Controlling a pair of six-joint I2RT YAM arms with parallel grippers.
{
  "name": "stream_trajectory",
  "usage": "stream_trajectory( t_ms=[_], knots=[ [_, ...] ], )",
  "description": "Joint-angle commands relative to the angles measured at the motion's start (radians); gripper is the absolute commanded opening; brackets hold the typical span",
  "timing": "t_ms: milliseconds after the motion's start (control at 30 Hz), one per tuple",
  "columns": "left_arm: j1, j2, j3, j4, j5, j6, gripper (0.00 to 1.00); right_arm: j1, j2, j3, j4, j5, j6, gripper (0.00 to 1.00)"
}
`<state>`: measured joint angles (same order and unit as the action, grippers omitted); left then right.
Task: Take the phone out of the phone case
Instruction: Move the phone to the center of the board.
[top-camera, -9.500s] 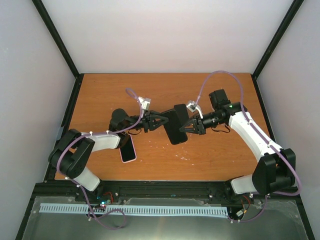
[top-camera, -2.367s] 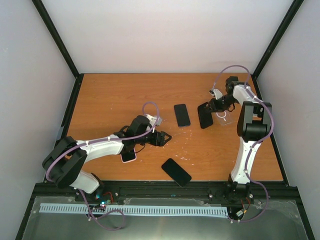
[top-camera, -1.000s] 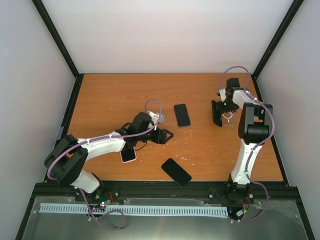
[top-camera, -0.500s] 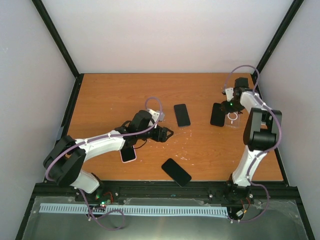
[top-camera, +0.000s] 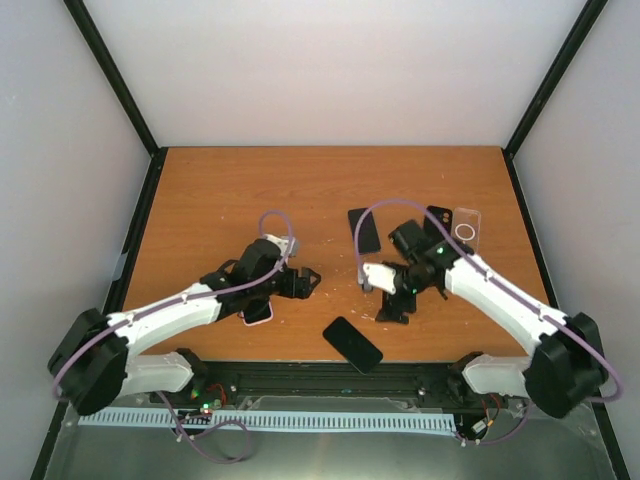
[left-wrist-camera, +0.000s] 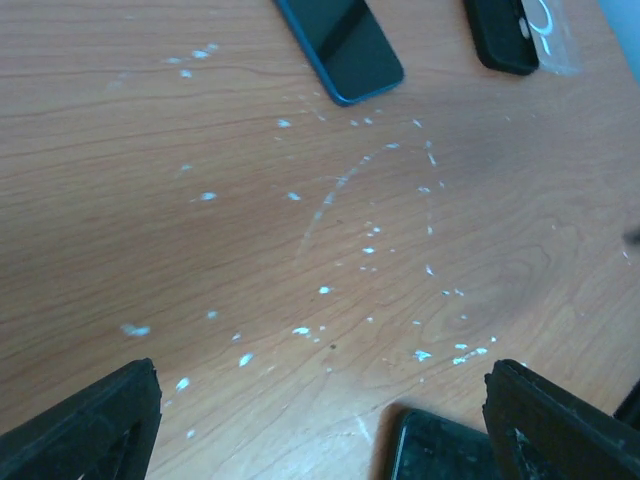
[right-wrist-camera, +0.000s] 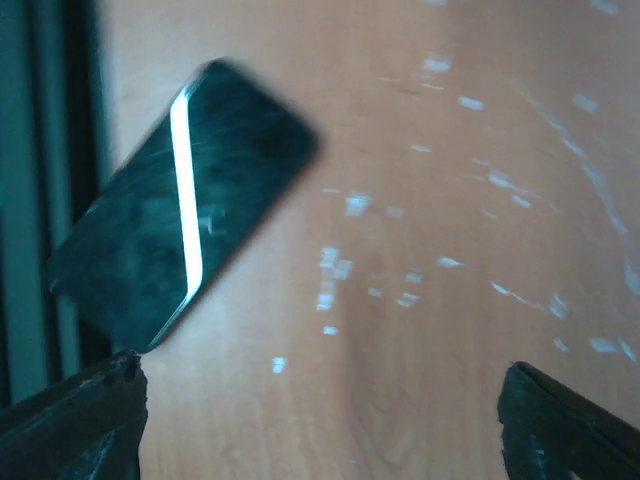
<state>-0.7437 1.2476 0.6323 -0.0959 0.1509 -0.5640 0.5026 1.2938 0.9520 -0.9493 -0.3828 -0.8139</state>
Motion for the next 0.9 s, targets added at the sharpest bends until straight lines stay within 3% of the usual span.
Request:
stream_trajectory(
  t_ms=[0,100,233,433,567,867],
  knots=[
    [0.050,-0.131,-0.037,-0.099,-0.125,-0.105,0.89,0.175,-0.133,-0.102,-0.054,0.004,-0.211,0.97],
    [0.117,-0.246,-0.082,-0.119,-0.165,-0.183,0.88,0.317,-0.176,-0.149,-0.036,0.050,-0.254,0.98],
    [0.125,-0.377,-0.127,-0.101,-0.219,-0.237,0.87,0.471,-0.139,-0.184,-0.004,0.135,-0.255,0.97],
    [0.127,-0.397,-0.108,-0.130,-0.250,-0.236,0.87,0.645,-0.085,-0.279,0.157,0.288,-0.207,0.95],
    [0.129,-0.395,-0.108,-0.119,-0.258,-0.230,0.87,0.684,-0.046,-0.297,0.274,0.326,-0.158,0.94],
    [0.129,-0.381,-0.099,-0.105,-0.256,-0.197,0.87,0.695,0.099,-0.254,0.342,0.342,-0.121,0.85]
  ],
)
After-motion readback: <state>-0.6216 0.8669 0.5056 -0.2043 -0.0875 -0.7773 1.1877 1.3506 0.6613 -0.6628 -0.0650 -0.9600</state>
